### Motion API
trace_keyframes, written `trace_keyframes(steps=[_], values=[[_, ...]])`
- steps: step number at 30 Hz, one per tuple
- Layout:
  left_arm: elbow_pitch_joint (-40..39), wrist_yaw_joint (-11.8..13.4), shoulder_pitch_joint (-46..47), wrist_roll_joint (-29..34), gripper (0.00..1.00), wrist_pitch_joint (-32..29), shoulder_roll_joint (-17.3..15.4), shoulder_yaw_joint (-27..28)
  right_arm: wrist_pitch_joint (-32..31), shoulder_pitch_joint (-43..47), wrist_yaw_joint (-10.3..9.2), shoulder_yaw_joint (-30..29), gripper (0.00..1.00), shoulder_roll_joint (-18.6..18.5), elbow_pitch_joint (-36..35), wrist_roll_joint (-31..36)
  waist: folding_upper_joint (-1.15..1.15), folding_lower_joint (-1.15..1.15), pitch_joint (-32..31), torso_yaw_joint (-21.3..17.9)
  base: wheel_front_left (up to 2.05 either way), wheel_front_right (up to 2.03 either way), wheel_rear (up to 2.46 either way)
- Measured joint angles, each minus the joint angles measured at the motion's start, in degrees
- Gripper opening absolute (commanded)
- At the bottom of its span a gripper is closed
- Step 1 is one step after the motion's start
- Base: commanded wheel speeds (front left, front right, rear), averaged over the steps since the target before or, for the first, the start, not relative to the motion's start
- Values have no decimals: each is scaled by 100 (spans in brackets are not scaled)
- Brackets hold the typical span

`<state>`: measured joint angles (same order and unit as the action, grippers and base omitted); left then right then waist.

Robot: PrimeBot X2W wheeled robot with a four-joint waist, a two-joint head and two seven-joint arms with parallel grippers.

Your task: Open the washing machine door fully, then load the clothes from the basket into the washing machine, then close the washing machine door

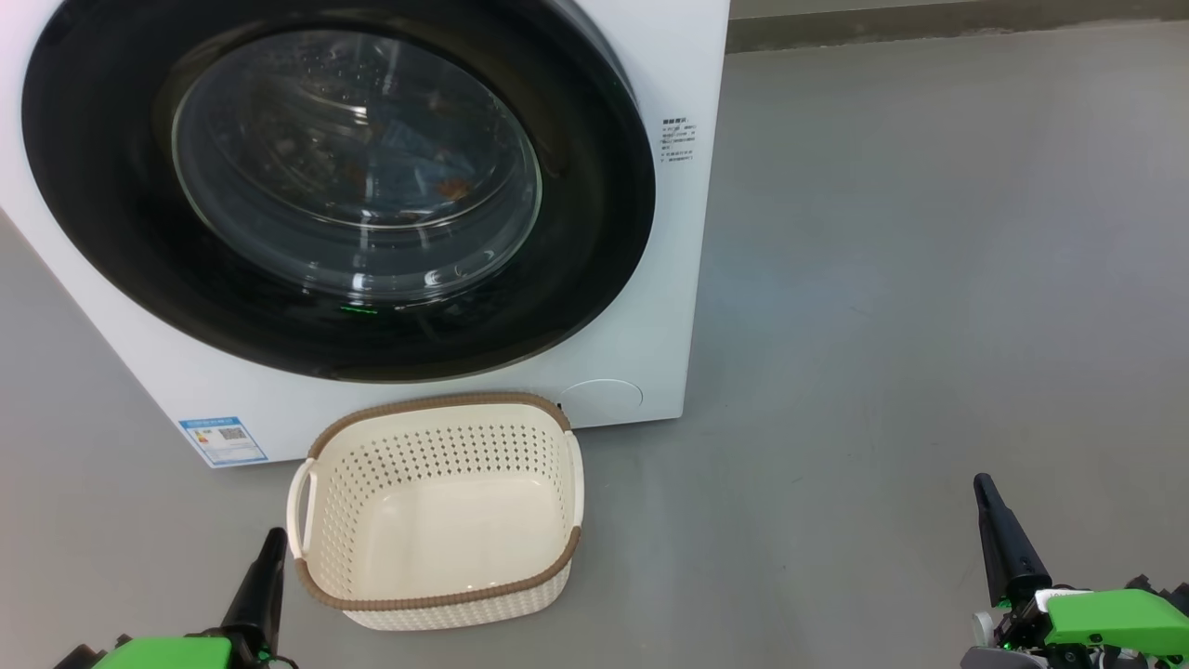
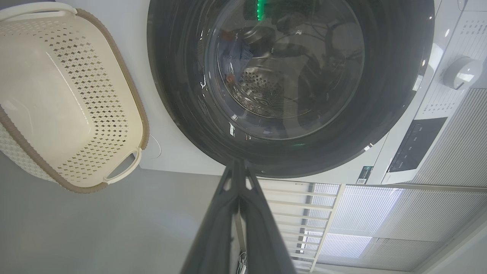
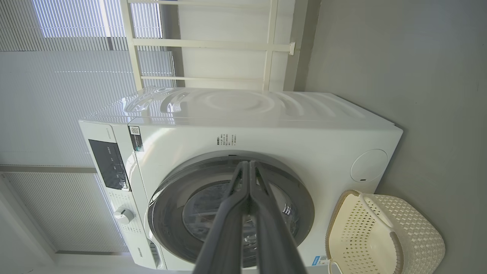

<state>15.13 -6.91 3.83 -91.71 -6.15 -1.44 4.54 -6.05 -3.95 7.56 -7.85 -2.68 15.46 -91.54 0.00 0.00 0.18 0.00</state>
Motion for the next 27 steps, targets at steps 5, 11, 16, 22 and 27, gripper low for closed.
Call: trace_keyframes(steps=[5,11,16,22,27], values=[[0,0,0,0,0,0,0,0,0,0,0,0,0,0,0,0,0,0,0,0,0,0,0],[0,0,0,0,0,0,0,0,0,0,0,0,0,0,0,0,0,0,0,0,0,0,0],[0,0,0,0,0,0,0,0,0,0,0,0,0,0,0,0,0,0,0,0,0,0,0],[0,0,0,0,0,0,-1,0,0,0,0,0,0,0,0,0,0,0,0,0,0,0,0],[0,0,0,0,0,0,-1,0,0,0,0,0,0,0,0,0,0,0,0,0,0,0,0]])
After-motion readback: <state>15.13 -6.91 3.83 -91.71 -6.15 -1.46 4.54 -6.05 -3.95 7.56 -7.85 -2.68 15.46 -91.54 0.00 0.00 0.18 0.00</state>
